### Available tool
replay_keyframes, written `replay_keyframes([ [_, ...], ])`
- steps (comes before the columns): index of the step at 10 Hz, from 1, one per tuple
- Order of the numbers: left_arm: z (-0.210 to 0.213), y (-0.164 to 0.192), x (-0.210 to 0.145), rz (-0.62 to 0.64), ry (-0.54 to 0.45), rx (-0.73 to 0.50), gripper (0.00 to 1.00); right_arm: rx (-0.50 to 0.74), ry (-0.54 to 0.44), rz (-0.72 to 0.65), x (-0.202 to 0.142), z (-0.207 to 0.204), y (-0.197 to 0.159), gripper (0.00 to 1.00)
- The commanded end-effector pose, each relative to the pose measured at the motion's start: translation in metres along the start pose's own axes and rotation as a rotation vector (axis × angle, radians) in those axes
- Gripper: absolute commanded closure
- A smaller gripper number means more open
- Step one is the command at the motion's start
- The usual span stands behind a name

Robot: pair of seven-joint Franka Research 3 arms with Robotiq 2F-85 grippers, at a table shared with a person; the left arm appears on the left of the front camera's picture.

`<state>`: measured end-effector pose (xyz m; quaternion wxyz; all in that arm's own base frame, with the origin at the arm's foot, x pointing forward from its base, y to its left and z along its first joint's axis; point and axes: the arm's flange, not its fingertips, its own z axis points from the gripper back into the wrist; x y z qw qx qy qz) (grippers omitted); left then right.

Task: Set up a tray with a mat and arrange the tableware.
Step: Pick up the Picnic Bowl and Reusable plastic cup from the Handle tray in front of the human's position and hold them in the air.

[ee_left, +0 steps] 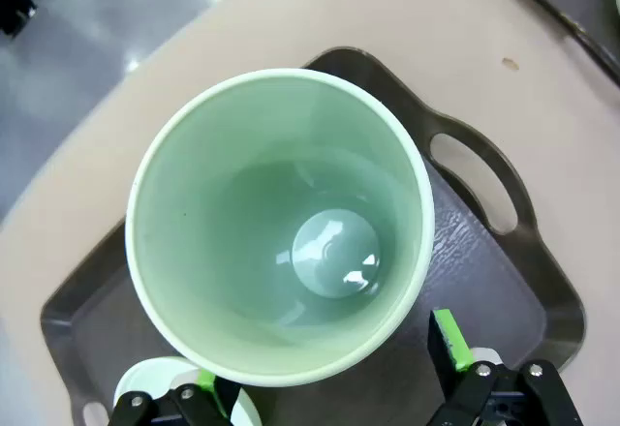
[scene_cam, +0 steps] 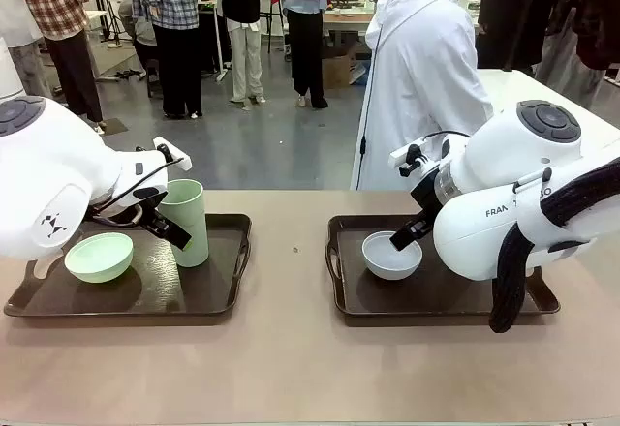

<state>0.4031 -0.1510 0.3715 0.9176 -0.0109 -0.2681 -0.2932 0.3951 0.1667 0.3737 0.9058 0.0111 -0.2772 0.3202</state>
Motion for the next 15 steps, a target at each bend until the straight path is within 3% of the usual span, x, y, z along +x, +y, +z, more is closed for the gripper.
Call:
replay_keyframes([
  [1,0.0,0.0,0.0,0.0,0.0,0.0,0.0,0.0,0.0,0.0,0.0,0.0,0.0,0.0],
  [15,0.0,0.0,0.0,0.0,0.0,0.0,0.0,0.015,0.005,0.032,-0.003,0.01,0.006,0.0],
])
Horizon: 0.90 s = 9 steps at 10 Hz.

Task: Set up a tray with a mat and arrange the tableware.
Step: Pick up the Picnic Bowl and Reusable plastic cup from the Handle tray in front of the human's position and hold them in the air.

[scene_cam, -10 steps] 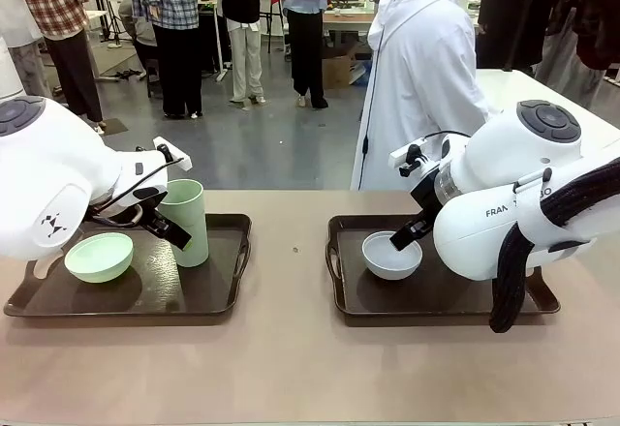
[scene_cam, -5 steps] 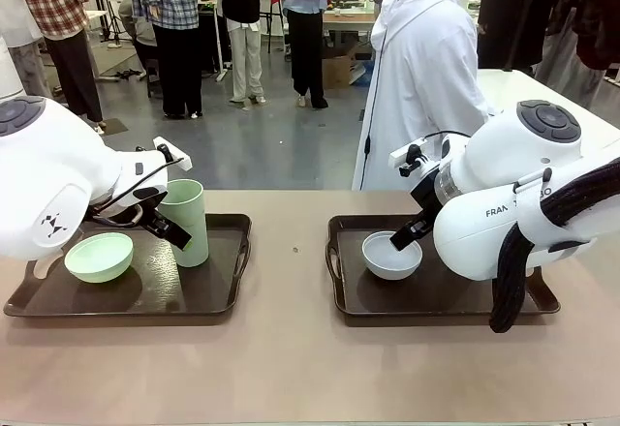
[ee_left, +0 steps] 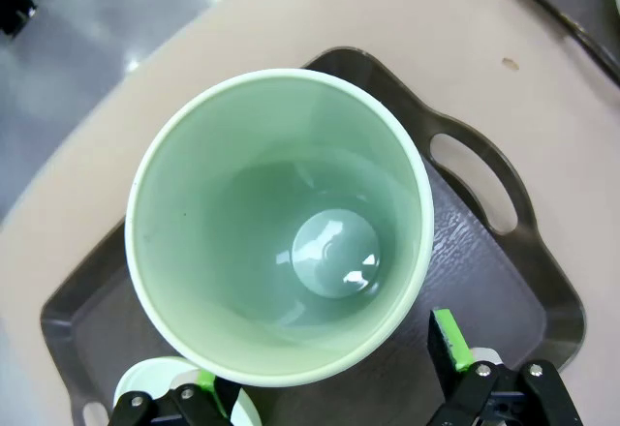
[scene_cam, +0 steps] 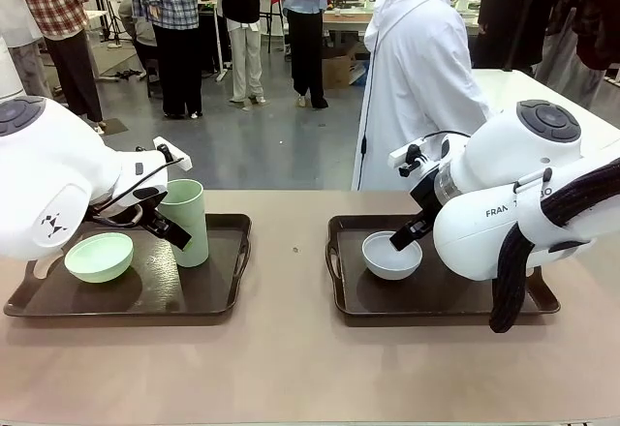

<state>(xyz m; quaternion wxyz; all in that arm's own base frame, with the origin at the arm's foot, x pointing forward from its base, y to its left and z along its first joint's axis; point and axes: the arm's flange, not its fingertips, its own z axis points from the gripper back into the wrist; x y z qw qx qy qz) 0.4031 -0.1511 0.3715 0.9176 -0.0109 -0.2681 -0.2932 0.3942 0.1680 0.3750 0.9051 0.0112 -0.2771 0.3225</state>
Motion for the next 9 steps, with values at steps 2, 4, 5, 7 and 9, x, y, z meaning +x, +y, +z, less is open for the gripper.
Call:
replay_keyframes([
  [2,0.06,-0.003,-0.011,0.06,0.038,0.082,0.0,-0.007,0.052,-0.033,-0.008,0.059,0.025,0.0],
  [4,0.1,0.014,-0.043,0.062,0.143,0.107,0.0,-0.015,0.188,-0.06,-0.032,0.103,0.047,0.0],
  [5,0.112,0.018,-0.068,0.065,0.212,0.061,0.0,-0.015,0.286,-0.088,-0.063,0.119,0.053,0.0],
  [7,0.127,0.027,-0.113,0.1,0.319,-0.043,0.0,0.071,0.497,-0.207,-0.132,0.118,0.071,0.0],
  [9,0.125,0.041,-0.15,0.144,0.369,-0.12,0.0,0.126,0.585,-0.3,-0.18,0.107,0.086,0.0],
])
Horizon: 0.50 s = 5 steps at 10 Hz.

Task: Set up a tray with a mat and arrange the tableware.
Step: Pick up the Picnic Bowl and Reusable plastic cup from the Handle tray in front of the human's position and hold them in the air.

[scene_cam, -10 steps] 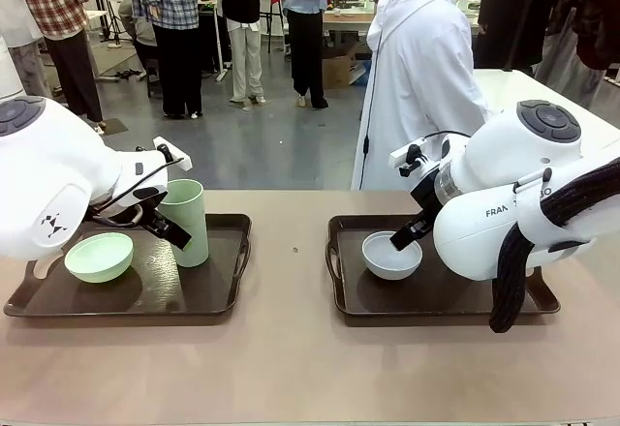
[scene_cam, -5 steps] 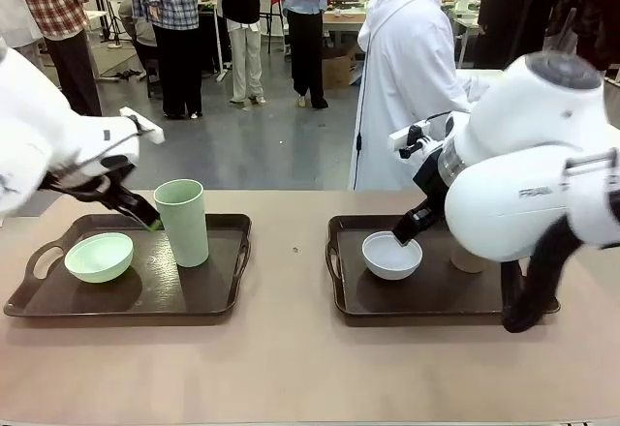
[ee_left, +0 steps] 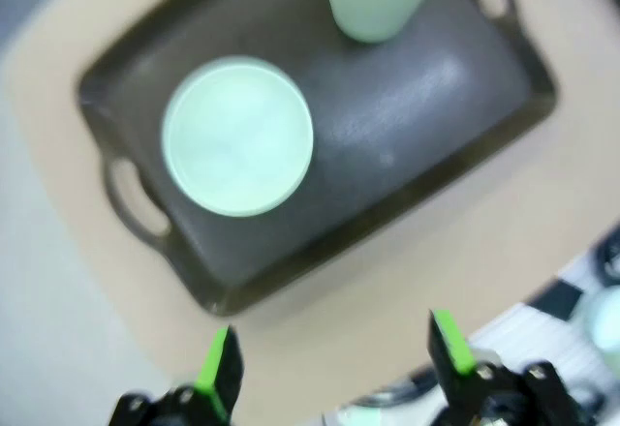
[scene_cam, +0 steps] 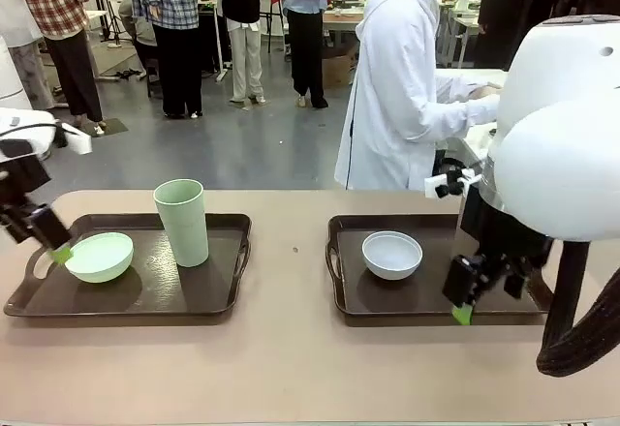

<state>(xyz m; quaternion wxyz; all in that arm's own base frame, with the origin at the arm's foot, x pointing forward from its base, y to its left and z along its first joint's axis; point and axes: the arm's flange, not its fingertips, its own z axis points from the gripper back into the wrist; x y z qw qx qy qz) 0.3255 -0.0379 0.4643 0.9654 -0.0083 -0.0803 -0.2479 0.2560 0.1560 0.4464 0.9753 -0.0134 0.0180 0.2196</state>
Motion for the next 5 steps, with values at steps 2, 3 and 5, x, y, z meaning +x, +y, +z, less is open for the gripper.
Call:
replay_keyframes([
  [2,-0.002,-0.012,0.015,-0.009,-0.037,0.05,0.0,-0.043,-0.076,0.031,0.013,0.003,-0.004,0.0],
  [3,-0.002,-0.012,0.015,-0.009,-0.037,0.05,0.0,-0.043,-0.076,0.031,0.013,0.003,-0.004,0.0],
  [5,0.002,-0.008,0.007,-0.024,-0.02,0.029,0.0,0.093,-0.027,0.021,0.025,0.002,-0.012,0.0],
])
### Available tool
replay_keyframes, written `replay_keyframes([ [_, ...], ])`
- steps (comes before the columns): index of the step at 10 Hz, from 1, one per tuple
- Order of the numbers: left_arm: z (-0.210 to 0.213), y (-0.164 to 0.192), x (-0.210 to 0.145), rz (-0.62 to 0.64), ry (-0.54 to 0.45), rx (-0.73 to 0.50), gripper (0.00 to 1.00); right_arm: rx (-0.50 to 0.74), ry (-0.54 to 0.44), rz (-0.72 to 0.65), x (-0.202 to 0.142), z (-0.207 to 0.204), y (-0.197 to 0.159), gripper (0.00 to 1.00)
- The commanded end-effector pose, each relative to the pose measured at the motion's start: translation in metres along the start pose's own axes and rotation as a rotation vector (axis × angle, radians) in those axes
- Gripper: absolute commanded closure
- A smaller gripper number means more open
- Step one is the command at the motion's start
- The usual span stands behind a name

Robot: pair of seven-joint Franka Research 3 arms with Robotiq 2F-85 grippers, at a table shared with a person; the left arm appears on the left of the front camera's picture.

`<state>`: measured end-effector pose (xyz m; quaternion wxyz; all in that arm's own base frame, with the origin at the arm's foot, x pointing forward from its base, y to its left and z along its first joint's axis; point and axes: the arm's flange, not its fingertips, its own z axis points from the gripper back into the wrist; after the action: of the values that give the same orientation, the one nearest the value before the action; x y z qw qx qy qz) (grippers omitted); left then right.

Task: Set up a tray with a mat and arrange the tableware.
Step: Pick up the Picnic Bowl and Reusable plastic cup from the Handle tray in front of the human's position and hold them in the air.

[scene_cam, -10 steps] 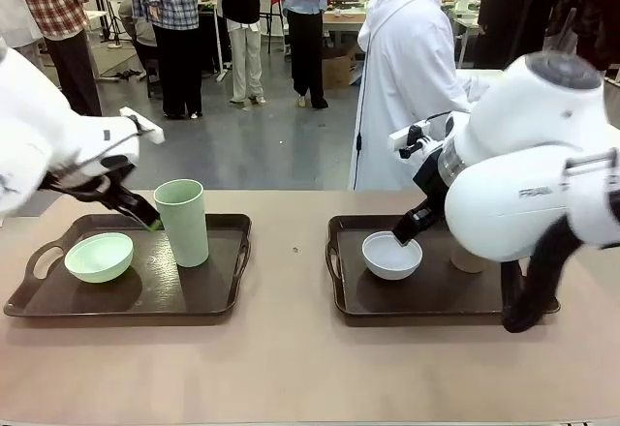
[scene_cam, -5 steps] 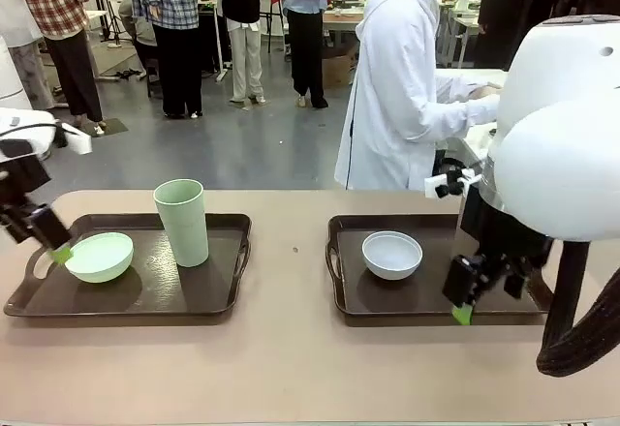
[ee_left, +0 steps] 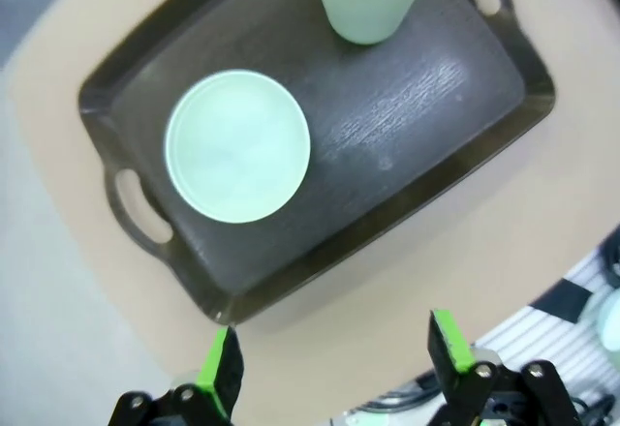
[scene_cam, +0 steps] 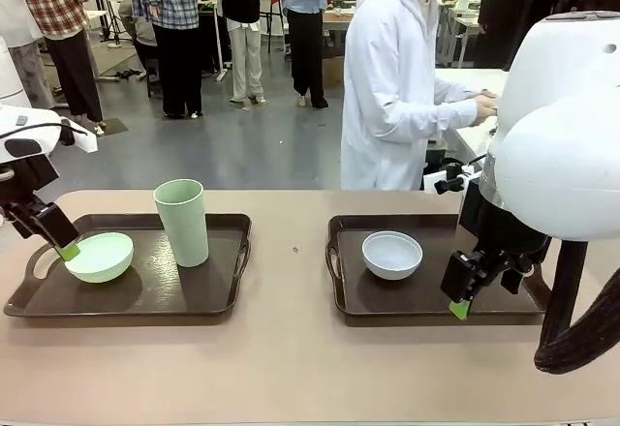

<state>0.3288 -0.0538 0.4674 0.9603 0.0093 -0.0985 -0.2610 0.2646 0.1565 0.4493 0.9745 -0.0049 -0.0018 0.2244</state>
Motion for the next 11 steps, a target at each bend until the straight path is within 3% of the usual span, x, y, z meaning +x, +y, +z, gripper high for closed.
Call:
replay_keyframes([
  [1,0.0,0.012,-0.002,0.057,0.007,-0.047,0.0,0.148,0.001,-0.037,0.015,0.003,-0.036,0.0],
  [4,0.026,0.053,-0.025,0.143,0.019,-0.395,0.0,0.445,-0.152,-0.207,-0.043,0.034,-0.128,0.0],
  [6,0.043,0.075,-0.034,0.205,-0.015,-0.608,0.0,0.585,-0.239,-0.28,-0.081,0.039,-0.171,0.0],
  [10,0.041,0.167,-0.06,0.388,-0.1,-0.883,0.0,0.81,-0.403,-0.39,-0.156,0.03,-0.246,0.0],
  [11,0.04,0.157,-0.059,0.437,-0.117,-0.936,0.0,0.851,-0.425,-0.399,-0.168,0.028,-0.258,0.0],
])
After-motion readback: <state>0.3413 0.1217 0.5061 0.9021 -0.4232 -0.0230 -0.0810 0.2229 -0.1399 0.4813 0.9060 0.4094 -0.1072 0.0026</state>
